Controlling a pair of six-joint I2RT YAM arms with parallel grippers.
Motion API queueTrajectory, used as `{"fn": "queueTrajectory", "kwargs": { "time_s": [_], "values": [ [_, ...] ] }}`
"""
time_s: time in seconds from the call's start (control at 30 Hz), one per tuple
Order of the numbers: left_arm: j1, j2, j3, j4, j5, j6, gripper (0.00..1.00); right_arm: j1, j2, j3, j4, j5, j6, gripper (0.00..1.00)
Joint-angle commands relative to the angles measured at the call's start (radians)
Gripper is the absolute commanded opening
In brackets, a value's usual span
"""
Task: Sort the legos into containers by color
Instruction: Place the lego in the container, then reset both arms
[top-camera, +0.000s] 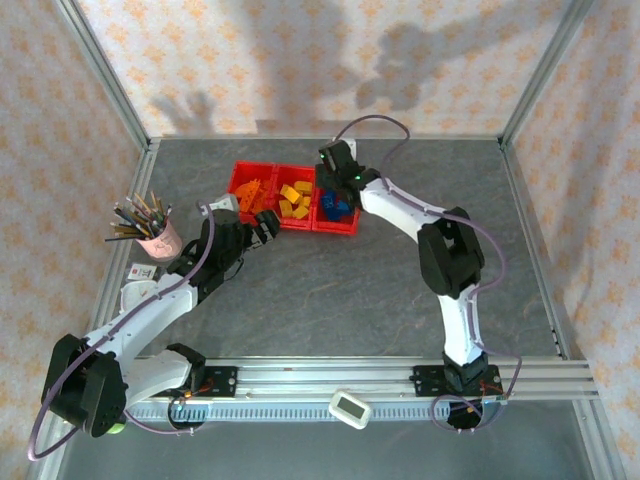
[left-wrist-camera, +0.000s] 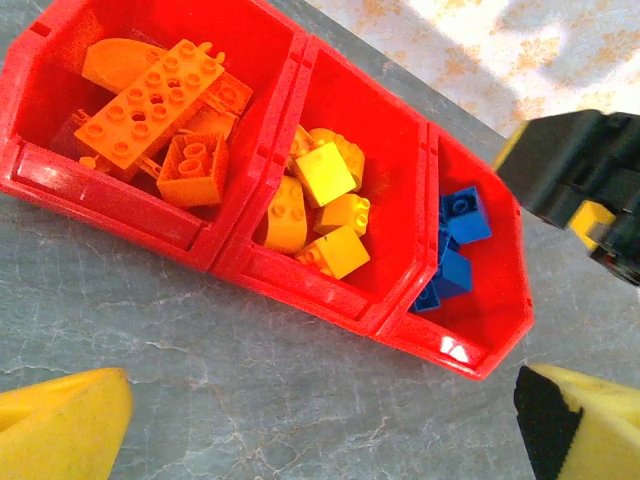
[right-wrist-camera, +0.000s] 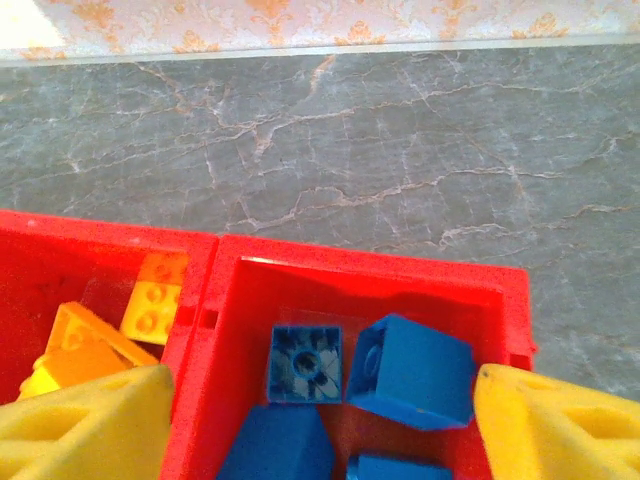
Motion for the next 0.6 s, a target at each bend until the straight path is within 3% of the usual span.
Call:
{"fn": "queueTrajectory", "kwargs": {
  "time_s": [0.0, 0.07, 0.27, 0.43, 0.53, 0.57],
  "values": [
    [0.028, -0.008, 0.031, 0.006, -0.051, 0.049, 0.99, 0.001, -0.195, -0.109, 0.015, 0.035, -0.003, 0.88],
    [0.053, -0.018, 0.026, -0.004, -0.119, 0.072, 0.99, -0.011, -0.299, -0.221, 0.047, 0.060, 0.010, 0.99],
    [0.188, -0.010, -0.054, 0.107, -0.378, 0.168, 0.99, -0.158, -0.615, -0.629, 0.173, 0.199, 0.072, 1.00],
    [0.303, 0.043, -0.177, 0.365, -0.449, 0.267, 0.99, -0.415, -0.799, -0.960, 0.410, 0.277, 0.048, 1.00],
    [0.307, 0.094, -0.259, 0.591, -0.480, 0.394, 0.99, -0.539, -0.807, -1.107, 0.597, 0.304, 0.000, 1.00],
    [0.323, 0.111, -0.252, 0.591, -0.450, 0.407, 0.99, -0.572, -0.794, -1.141, 0.657, 0.276, -0.005, 1.00]
  ]
}}
